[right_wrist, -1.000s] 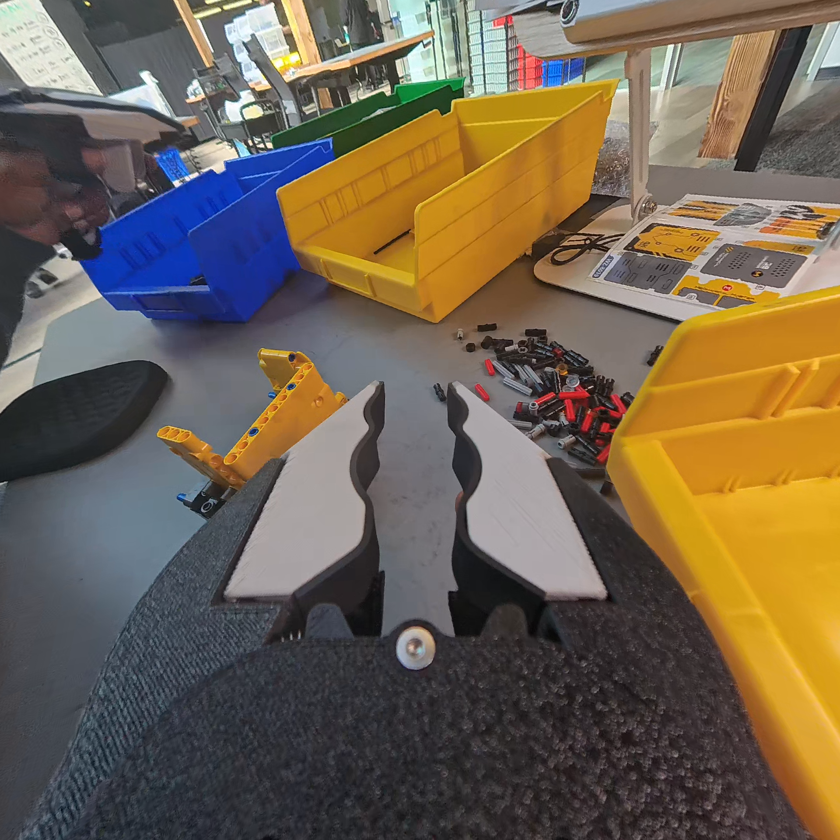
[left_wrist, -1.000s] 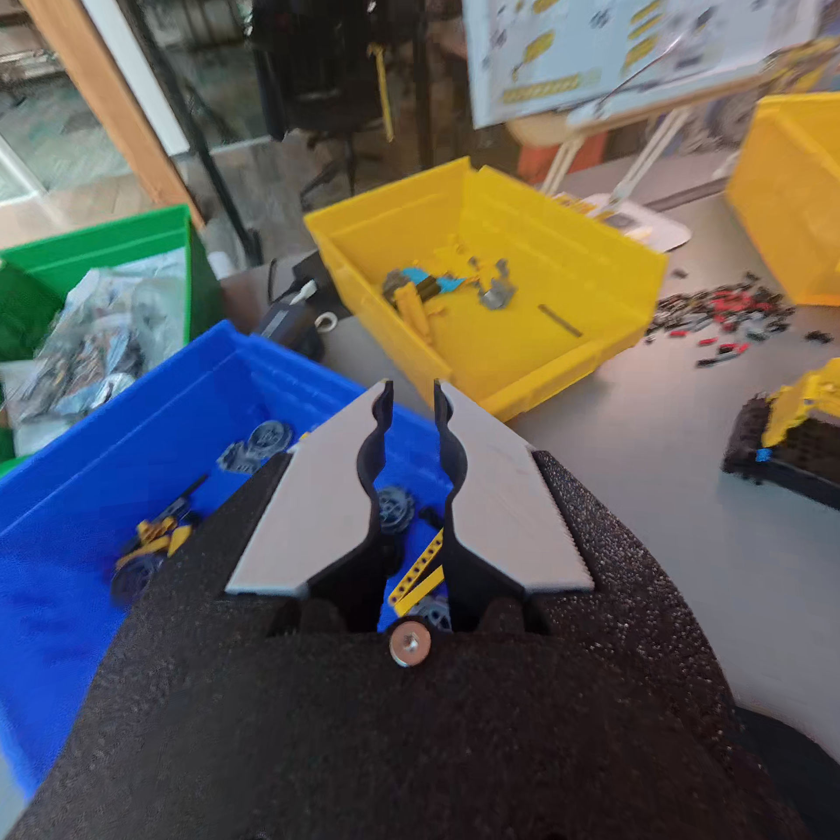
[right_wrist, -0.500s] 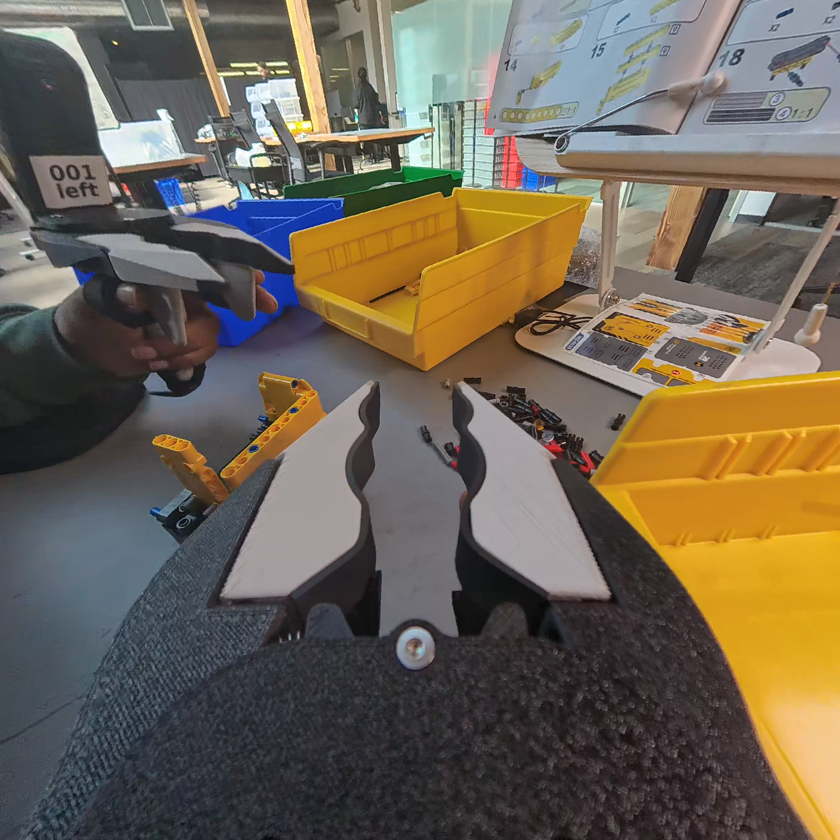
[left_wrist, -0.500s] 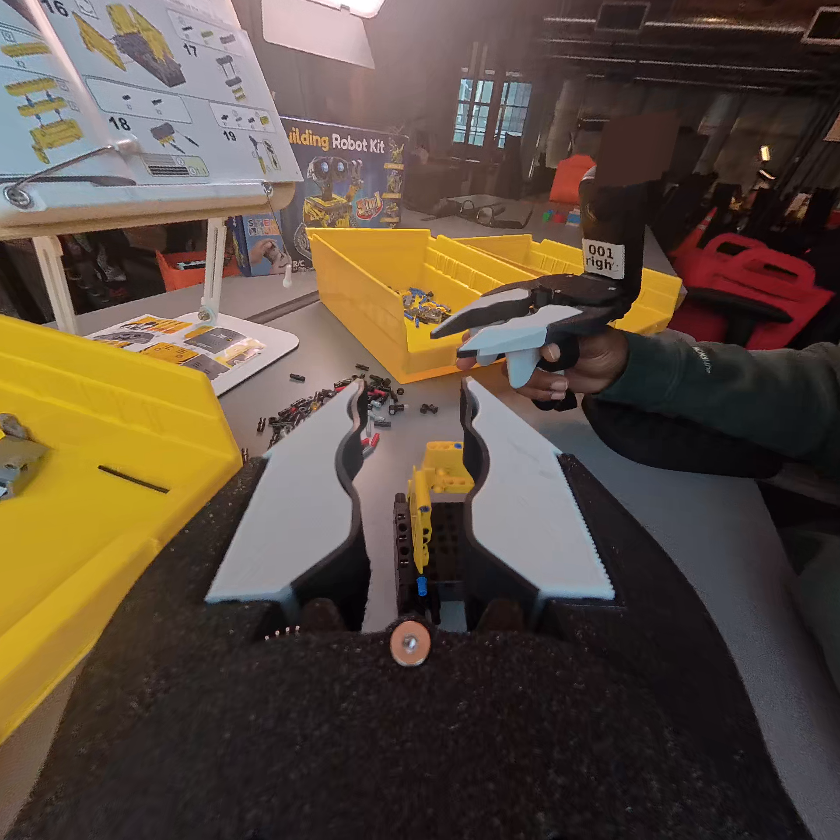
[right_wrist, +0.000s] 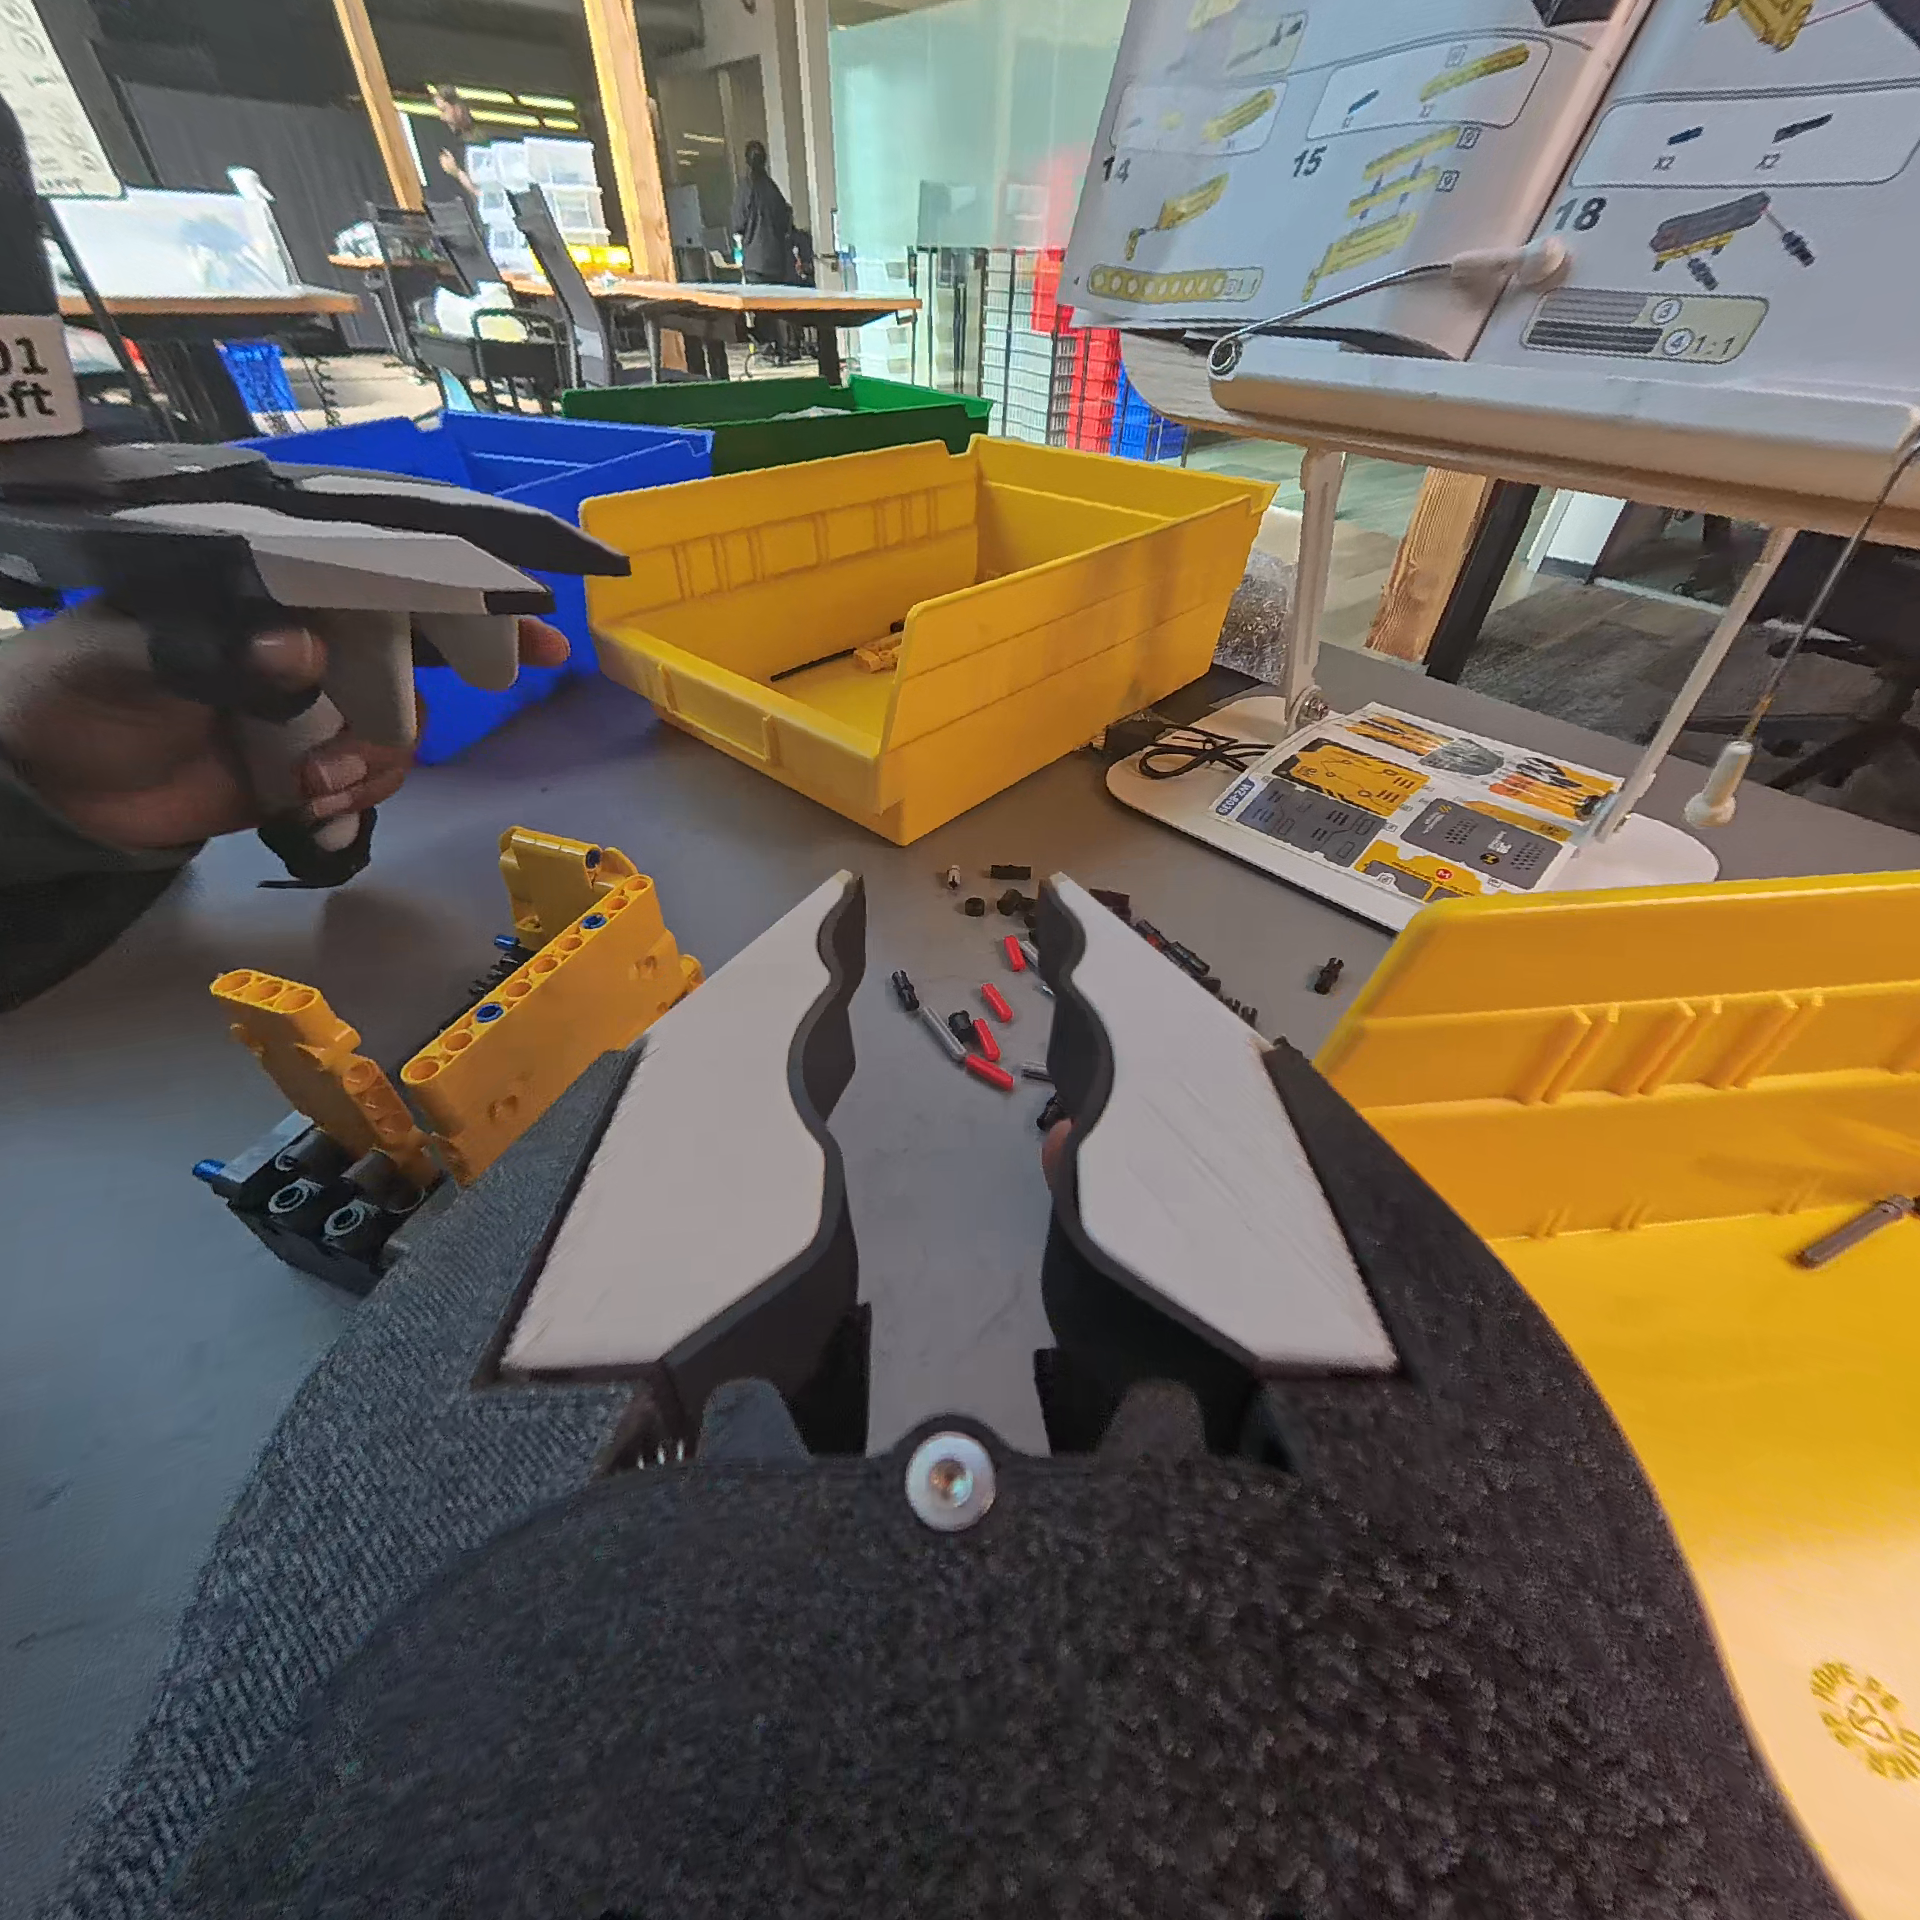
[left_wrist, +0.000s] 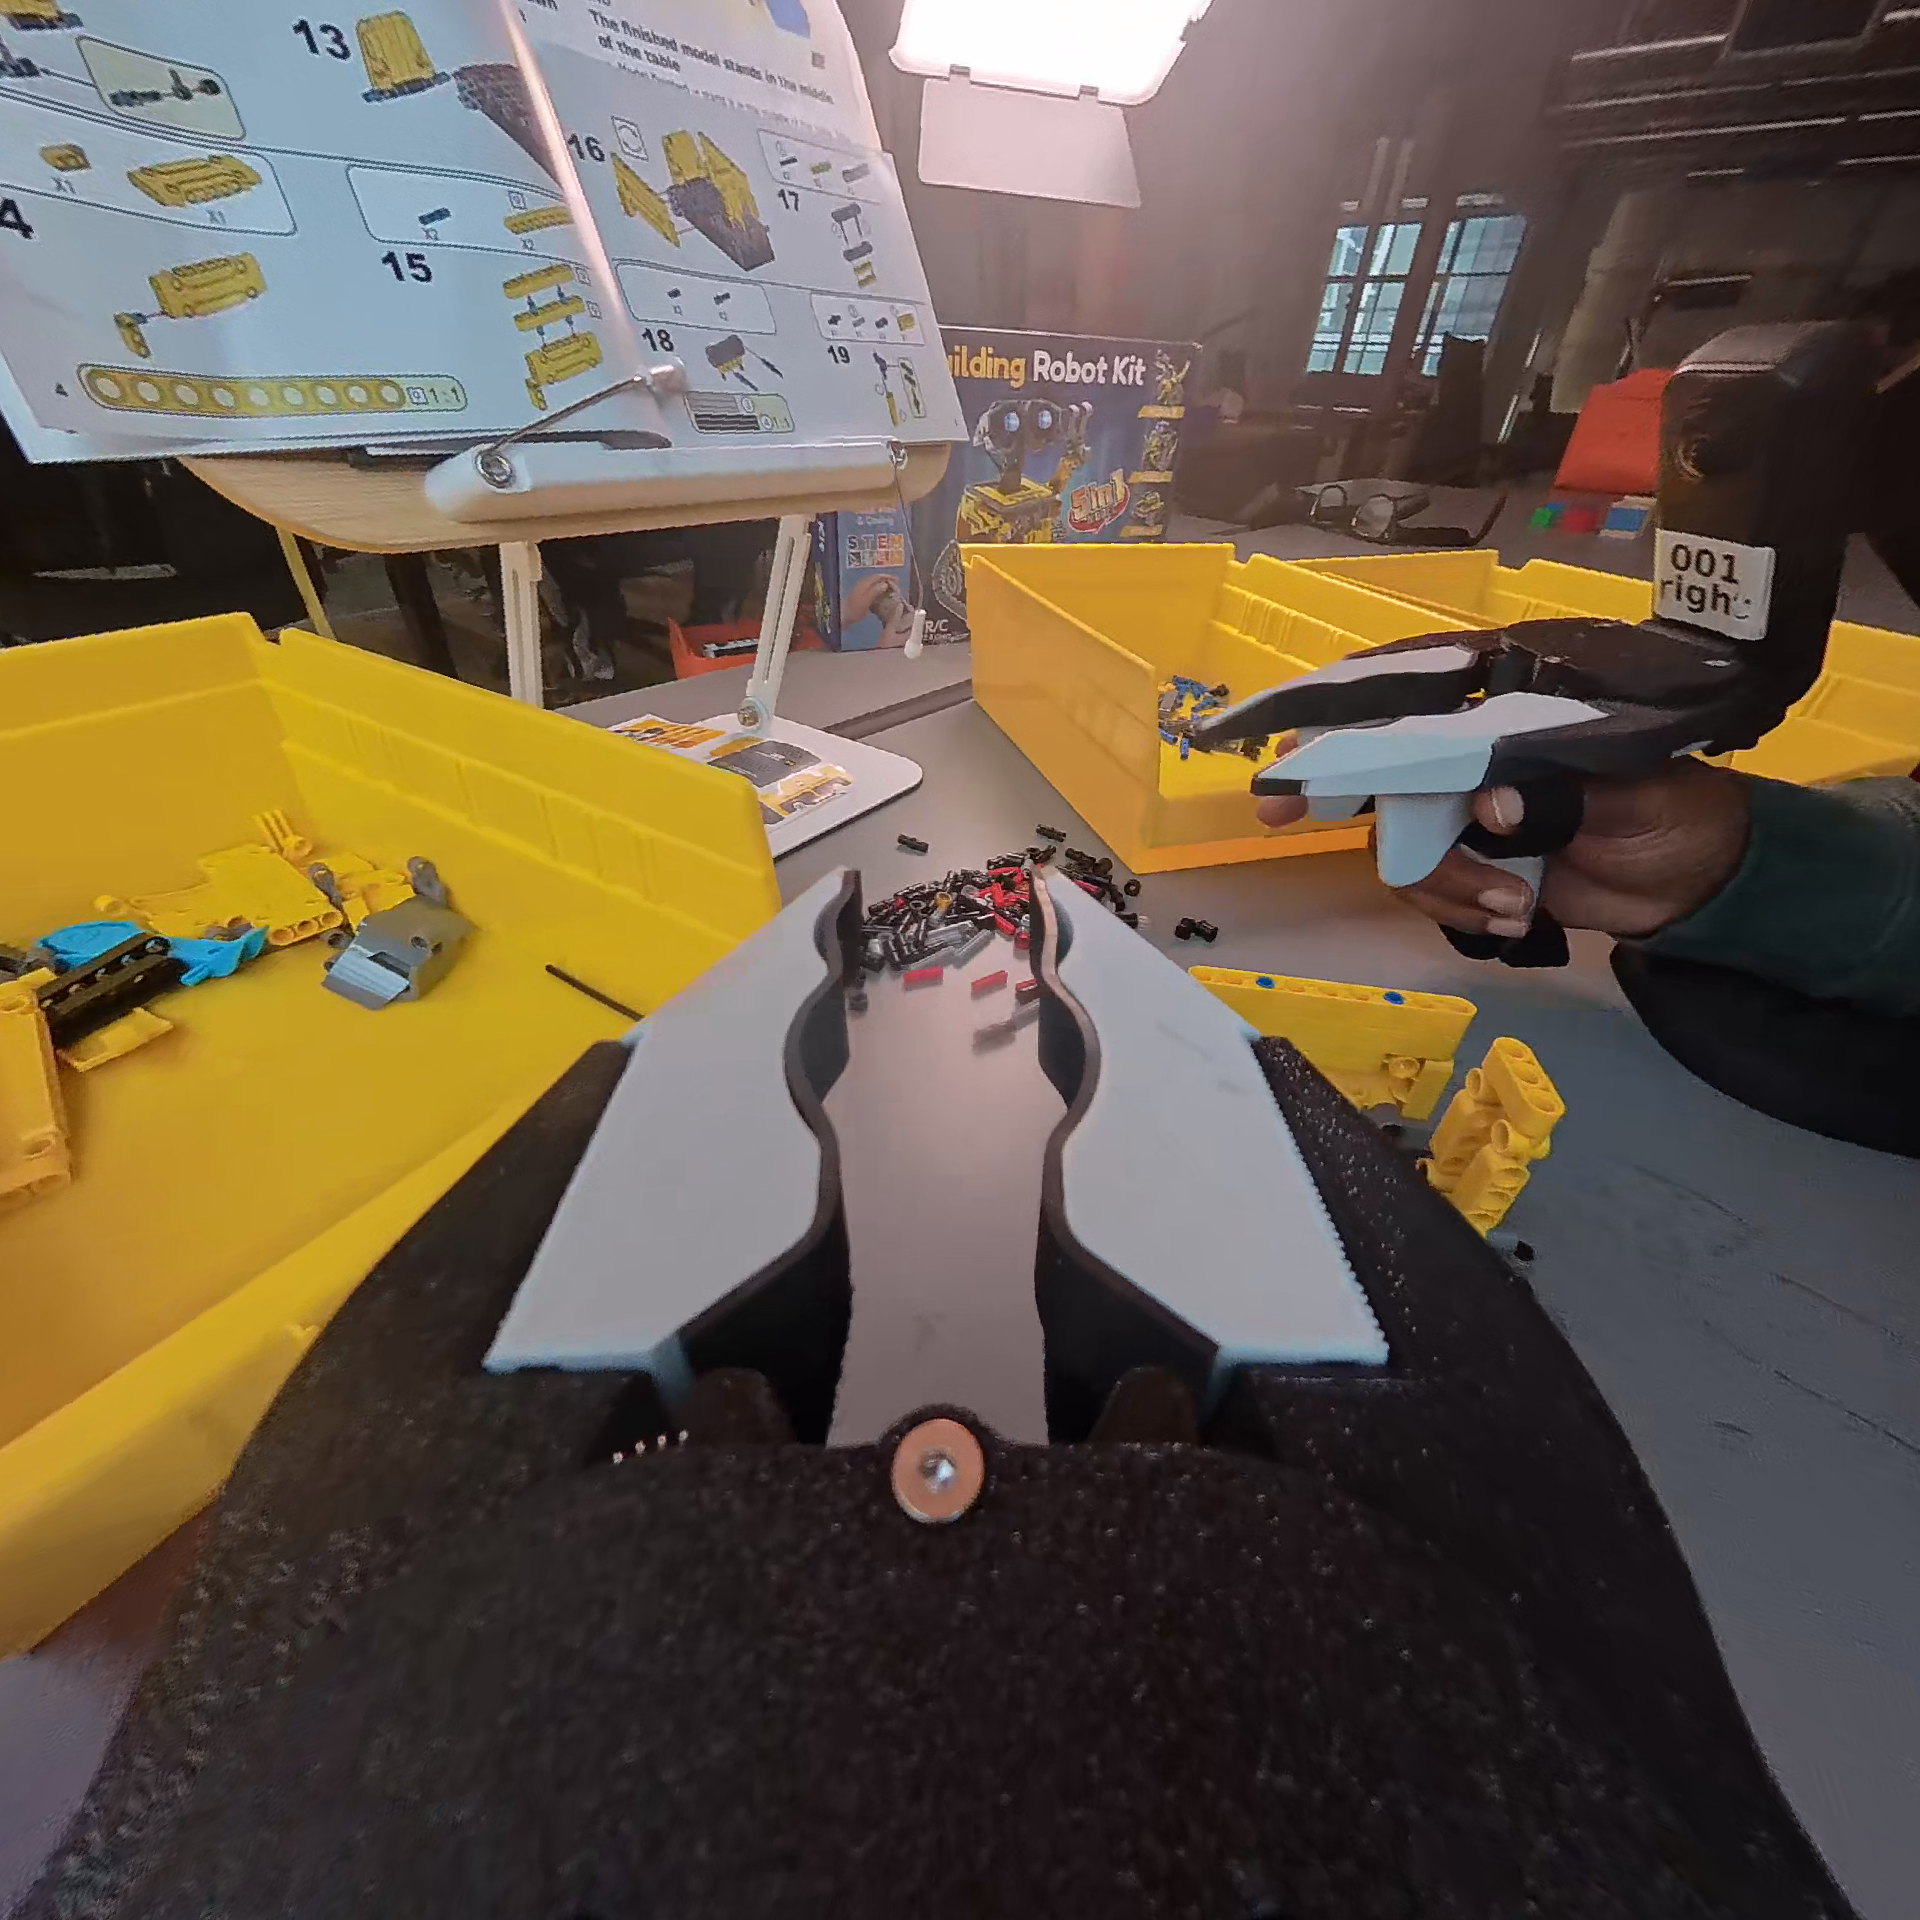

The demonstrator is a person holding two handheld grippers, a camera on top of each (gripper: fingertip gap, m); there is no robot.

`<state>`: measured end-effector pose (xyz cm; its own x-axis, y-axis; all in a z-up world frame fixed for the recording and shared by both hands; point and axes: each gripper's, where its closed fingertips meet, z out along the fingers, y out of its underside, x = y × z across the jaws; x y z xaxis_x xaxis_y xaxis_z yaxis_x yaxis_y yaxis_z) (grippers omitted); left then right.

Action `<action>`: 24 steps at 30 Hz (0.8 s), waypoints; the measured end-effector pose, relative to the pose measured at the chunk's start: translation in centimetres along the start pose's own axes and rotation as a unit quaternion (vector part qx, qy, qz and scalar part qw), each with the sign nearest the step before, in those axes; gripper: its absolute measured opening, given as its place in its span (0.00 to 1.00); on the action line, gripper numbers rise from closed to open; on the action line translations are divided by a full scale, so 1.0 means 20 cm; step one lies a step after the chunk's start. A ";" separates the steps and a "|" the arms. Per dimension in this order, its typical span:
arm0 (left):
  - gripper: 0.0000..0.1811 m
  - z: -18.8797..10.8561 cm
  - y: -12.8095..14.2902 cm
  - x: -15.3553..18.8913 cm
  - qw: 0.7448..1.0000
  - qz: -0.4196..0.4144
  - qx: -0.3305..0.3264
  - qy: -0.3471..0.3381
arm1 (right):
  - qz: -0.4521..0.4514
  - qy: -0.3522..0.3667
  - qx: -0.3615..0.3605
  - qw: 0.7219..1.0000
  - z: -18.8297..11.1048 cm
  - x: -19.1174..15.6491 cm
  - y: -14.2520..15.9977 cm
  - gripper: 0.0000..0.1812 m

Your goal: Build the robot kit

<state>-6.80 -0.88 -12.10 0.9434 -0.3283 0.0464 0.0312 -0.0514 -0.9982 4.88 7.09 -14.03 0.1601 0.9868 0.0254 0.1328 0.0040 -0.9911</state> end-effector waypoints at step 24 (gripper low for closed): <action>0.23 -0.01 0.05 -0.08 0.999 -0.039 -0.019 -0.021 | 0.044 0.044 0.044 0.997 -0.04 0.12 -0.05 0.15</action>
<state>-8.27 -0.64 -13.13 0.9518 -0.2820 0.1208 0.0924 -0.1121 -0.9894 5.80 9.28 -12.83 0.2525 0.9660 -0.0551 0.0278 -0.0642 -0.9976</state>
